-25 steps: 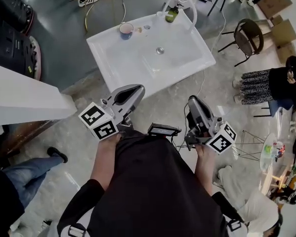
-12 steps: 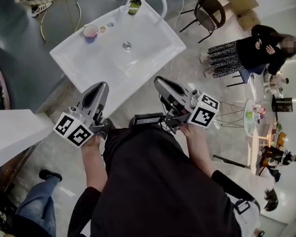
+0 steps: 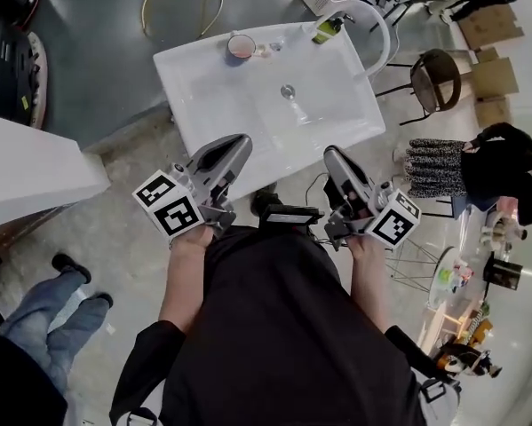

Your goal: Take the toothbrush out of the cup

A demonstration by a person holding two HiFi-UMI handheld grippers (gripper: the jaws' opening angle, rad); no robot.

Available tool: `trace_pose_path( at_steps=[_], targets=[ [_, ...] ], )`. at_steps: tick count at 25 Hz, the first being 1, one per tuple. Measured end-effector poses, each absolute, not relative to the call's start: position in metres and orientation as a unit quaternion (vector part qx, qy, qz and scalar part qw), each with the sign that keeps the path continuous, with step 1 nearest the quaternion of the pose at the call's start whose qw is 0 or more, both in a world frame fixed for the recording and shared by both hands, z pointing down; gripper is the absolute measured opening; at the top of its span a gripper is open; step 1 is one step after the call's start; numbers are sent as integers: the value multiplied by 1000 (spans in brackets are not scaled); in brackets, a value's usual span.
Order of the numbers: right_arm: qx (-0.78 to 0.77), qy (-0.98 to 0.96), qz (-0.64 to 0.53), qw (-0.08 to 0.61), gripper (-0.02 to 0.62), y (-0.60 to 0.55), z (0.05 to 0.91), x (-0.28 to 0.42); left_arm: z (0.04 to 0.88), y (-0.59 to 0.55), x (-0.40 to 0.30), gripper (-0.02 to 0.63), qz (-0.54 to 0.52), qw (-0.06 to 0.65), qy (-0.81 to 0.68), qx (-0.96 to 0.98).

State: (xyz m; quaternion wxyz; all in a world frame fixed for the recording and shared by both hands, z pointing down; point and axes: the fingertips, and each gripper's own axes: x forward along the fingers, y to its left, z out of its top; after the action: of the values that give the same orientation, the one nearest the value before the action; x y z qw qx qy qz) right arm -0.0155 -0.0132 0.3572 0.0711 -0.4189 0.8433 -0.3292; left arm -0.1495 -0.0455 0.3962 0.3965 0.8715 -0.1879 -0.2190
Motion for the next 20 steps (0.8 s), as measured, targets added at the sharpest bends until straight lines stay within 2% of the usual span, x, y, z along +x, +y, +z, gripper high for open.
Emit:
trace_pose_path(
  at_steps=[6,14,20],
  targets=[
    [-350,869,-341,81,35,-61,368,-9,403,-69,-134,9,-190,369,-246,876],
    [-277,877,-381,96,34,-122,396,51,411,-119,-74,10,-115,308,-348,878],
    [-221,892,-385,89,35,-151,406,85,434,-138,-43,11,-64,318,-416,850]
  ],
)
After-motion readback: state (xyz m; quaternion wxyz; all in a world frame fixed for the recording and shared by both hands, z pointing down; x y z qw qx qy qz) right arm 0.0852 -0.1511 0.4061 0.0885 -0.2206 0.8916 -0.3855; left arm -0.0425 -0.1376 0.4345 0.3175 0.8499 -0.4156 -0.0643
